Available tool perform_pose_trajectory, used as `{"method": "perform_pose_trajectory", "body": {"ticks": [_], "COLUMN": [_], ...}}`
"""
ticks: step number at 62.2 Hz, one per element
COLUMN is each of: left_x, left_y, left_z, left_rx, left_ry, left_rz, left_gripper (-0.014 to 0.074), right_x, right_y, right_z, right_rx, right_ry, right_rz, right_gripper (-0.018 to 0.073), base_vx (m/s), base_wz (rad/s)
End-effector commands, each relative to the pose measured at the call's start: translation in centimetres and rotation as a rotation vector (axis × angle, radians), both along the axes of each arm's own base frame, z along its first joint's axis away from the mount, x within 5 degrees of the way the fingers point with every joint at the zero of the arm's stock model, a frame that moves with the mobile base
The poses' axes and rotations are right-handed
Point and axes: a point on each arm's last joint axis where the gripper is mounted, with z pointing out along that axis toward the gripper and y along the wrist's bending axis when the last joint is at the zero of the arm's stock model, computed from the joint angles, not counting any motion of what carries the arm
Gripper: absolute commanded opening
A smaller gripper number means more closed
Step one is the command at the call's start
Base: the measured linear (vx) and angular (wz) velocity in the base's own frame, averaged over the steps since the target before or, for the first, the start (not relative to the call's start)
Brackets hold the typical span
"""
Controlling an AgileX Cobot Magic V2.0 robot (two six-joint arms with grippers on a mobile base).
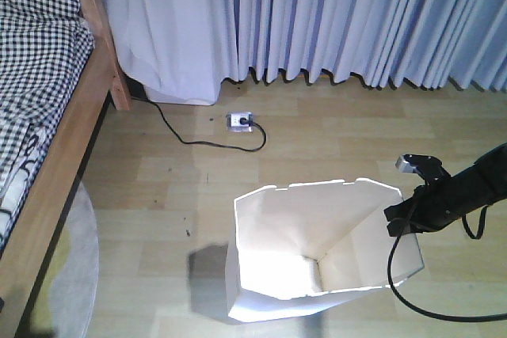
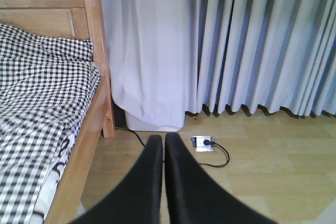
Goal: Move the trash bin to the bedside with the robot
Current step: 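Carry the held bin with the right gripper toward the bed and curtains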
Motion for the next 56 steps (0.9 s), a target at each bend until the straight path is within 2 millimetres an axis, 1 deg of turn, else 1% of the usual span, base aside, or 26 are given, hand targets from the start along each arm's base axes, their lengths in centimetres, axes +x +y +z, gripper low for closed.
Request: {"method": "perform_pose_trajectory", "body": {"ticks": [1, 56], "left_x": [0.07, 0.07], "left_y": [-0.03, -0.03], "left_z": [0.07, 0.07], "left_rx": [-0.007, -0.007], "left_ry": [-0.064, -0.064], "left_rz": [-0.004, -0.004], "left_gripper": [-0.0006, -0.0006], "right_x": [0.75, 0.76], "right_y": [0.87, 0.86], "right_z": [3.26, 3.26], "right_rx": [0.145, 0.144], "right_ry": [-0.024, -0.025], "right_rz": [-0.017, -0.017], "right_gripper": [-0.0005, -0.0005], "base_vx": [0.28, 0.23], "base_wz": [0.03, -0.01]}}
